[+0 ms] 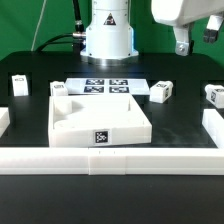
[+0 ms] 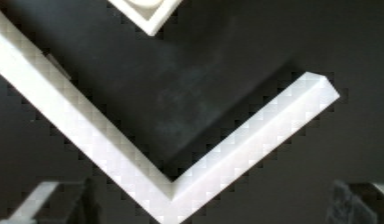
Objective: Assemble one leg
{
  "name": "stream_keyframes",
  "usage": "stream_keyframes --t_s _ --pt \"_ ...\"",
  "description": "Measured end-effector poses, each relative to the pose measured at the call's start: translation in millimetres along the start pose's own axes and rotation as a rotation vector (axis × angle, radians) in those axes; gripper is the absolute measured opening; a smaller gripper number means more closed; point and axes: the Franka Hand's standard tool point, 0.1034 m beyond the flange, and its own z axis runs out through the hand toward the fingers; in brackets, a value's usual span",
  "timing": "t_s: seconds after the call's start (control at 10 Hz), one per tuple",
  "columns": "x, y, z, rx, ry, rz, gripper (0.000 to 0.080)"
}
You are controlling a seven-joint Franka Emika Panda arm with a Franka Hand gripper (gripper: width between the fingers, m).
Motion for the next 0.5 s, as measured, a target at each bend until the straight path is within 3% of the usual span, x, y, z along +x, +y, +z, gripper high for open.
stream_keyframes --t_s 0.5 --pt "-1.7 -0.8 0.2 0.008 -0.011 0.005 0.0649"
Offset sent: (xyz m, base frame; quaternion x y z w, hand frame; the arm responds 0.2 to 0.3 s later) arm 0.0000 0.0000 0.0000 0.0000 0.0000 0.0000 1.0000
